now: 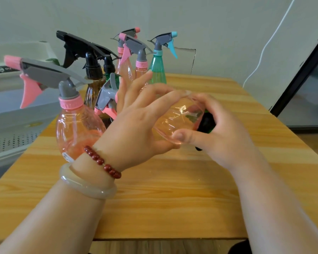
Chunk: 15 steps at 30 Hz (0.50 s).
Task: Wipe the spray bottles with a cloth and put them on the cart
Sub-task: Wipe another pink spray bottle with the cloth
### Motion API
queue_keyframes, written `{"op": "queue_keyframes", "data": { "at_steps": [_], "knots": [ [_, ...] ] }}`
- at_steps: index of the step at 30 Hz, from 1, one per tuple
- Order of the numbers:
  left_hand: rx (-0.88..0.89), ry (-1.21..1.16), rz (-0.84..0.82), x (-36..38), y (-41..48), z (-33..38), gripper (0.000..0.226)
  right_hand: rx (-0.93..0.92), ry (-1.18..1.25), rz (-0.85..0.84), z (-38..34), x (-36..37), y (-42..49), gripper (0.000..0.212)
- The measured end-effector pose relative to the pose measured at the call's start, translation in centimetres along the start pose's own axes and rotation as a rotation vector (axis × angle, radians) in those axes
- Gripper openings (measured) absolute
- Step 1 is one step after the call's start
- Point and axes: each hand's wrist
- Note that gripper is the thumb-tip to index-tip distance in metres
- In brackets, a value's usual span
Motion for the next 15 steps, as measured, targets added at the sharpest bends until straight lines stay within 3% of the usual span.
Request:
{"op": "queue_keyframes", "data": {
  "at_steps": [7, 12, 15],
  "knots": [
    [-0.014, 0.086, 0.109, 0.9, -0.2, 1.0, 0.084, 0.153, 0.243, 0.07, 1.2, 0.3, 0.3, 0.066],
    [-0.277, 0.09, 0.315, 1.5, -0.2, 2.1, 0.082, 0.228, 0.448, 0.256, 1.6, 1.4, 0.4, 0.062],
    [-0.454, -0.175, 0.249, 1.7, 0.0, 2.6, 0.087, 0.24, 0.518, 0.328, 1.3, 2.0, 0.4, 0.064]
  ]
}}
Point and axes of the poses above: each hand's wrist, its own y-axis towards the middle knuckle, its own x-axis out of the palm, z = x × y, and after that the axes turned 4 degrees about z, right-handed
